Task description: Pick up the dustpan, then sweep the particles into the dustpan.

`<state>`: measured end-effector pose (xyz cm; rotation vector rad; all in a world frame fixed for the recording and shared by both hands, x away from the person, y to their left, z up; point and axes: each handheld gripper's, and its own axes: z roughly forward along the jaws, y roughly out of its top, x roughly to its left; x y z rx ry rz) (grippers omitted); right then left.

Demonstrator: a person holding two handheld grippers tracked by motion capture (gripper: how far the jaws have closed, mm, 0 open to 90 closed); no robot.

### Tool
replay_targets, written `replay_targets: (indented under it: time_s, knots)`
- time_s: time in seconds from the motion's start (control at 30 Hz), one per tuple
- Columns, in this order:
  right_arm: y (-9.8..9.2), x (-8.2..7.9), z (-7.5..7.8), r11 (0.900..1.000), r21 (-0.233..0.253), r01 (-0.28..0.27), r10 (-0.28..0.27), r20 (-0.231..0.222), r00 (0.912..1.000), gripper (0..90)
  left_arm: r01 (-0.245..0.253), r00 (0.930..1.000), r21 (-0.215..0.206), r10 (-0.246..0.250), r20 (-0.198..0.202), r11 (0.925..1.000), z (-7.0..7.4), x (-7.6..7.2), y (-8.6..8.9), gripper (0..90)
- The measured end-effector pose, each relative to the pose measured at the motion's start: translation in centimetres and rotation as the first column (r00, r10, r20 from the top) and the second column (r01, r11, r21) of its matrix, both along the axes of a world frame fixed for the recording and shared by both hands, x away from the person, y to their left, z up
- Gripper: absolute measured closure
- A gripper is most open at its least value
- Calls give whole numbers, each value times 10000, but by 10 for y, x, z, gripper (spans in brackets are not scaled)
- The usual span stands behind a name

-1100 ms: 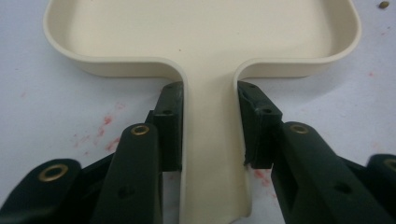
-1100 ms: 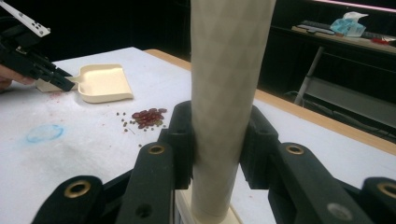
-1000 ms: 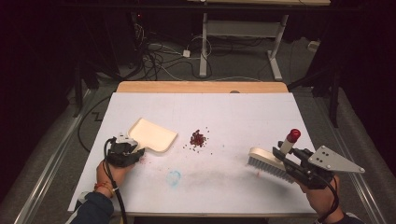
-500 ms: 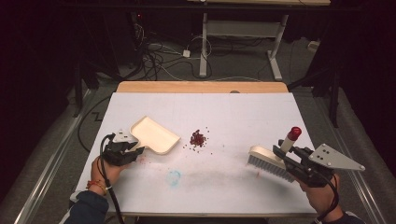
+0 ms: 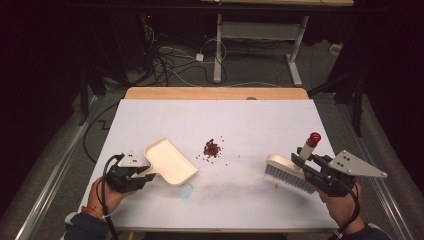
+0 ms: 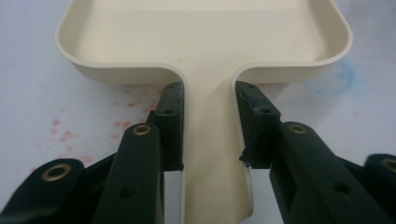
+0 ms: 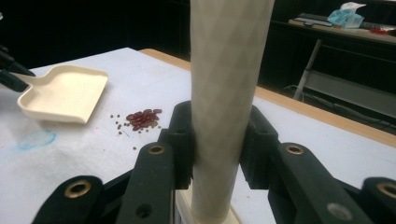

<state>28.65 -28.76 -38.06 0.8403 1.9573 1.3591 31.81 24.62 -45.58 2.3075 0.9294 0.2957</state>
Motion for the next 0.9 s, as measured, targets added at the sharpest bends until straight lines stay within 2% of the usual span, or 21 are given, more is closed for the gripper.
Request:
replay_targets:
  time_s: [0.13, 0.2, 0.47, 0.6, 0.73, 0.9]
  knots:
    - [5, 5, -2, 9999, -78, -119, 118, -70, 9999, 700, 502, 9985, 362, -495, -222, 9981, -4, -4, -11, 640]
    - [7, 6, -3, 9998, -105, -162, 162, -82, 9998, 701, 591, 9980, 303, -584, -243, 9978, -5, -5, -14, 640]
    - [11, 8, -2, 9997, -38, -244, 243, -78, 9997, 701, 713, 9974, 448, -706, -165, 9964, -4, -6, -19, 639]
    - [13, 12, 0, 9996, -22, -275, 276, 20, 9996, 701, 806, 9965, 374, -798, -231, 9960, -7, -6, -22, 639]
    - [16, 19, 1, 9997, -2, -252, 252, -22, 9997, 701, 799, 9965, 410, -789, -268, 9960, -8, -6, -22, 638]
    - [23, 35, 2, 10000, 4, -76, 76, -39, 10000, 701, 833, 9961, 453, -819, -328, 9955, -8, -5, -22, 638]
